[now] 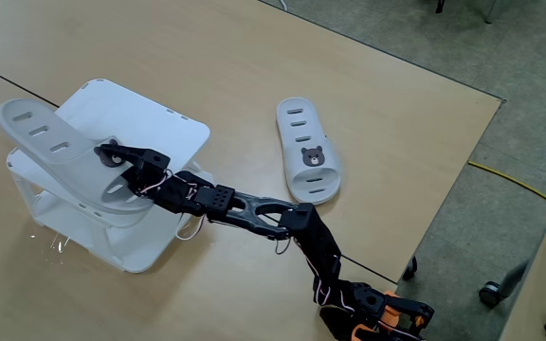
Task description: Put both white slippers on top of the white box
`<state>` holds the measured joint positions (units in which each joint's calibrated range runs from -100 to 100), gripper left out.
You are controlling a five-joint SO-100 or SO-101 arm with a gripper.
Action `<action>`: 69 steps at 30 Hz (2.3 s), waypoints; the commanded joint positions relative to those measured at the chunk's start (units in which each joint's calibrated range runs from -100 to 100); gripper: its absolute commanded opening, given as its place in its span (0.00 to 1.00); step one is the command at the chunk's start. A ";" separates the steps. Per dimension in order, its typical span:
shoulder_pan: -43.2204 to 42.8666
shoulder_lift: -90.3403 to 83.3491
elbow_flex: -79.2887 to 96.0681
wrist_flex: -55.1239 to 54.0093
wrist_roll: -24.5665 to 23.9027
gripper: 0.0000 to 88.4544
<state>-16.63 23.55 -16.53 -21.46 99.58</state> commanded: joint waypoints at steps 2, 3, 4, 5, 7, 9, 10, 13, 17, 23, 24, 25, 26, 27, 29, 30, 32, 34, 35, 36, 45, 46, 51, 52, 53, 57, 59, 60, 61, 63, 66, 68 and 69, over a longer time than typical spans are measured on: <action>1.99 3.25 -13.37 -0.11 0.42 0.01; 2.73 5.02 -15.36 -0.11 0.42 0.01; 3.39 6.03 -16.62 -0.11 0.42 0.01; 4.05 6.95 -17.79 -0.11 0.42 0.01; 4.46 7.80 -18.70 -0.11 0.42 0.01; 4.46 7.80 -18.61 -0.11 0.42 0.01; 4.29 7.80 -18.52 -0.11 0.42 0.01; 3.80 7.88 -18.15 -0.11 0.42 0.01; 3.80 7.96 -18.06 -0.11 0.42 0.04; 3.80 7.54 -15.63 -0.20 0.42 0.17; 3.80 7.29 -14.10 -0.20 0.42 0.18; 3.80 7.21 -13.01 -0.20 0.42 0.18; 3.72 7.21 -12.29 -0.20 0.42 0.20; 3.72 7.21 -11.75 -0.11 0.42 0.24; 3.72 7.12 -9.95 -0.02 0.42 0.27; 3.72 7.12 -9.40 0.06 0.42 0.27; 3.72 7.04 -9.67 3.43 0.42 0.27; 3.72 5.61 -9.58 8.34 0.42 0.27; 3.72 4.51 -9.40 11.88 0.42 0.27; 3.88 3.67 -9.40 14.99 0.42 0.27; 4.13 -3.23 -8.23 24.22 0.42 0.27; 4.13 -4.49 -7.42 24.65 0.42 0.27; 3.88 -13.58 1.51 24.65 0.42 0.27; 3.88 -15.76 3.77 24.65 0.42 0.27; 3.80 -18.04 6.20 24.65 0.42 0.27; 3.80 -28.38 19.55 24.65 0.42 0.27; 4.21 -35.45 29.39 24.57 0.42 0.27; 4.29 -38.82 33.54 24.57 0.42 0.27; 4.29 -42.27 36.87 24.48 0.42 0.27; 4.29 -49.25 41.66 24.39 0.42 0.24; 3.88 -58.51 46.80 23.88 0.42 0.06; 4.05 -63.22 51.94 19.30 0.42 0.02; 4.38 -64.48 55.28 13.87 0.42 0.02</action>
<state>-12.81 -31.05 32.97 2.49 99.58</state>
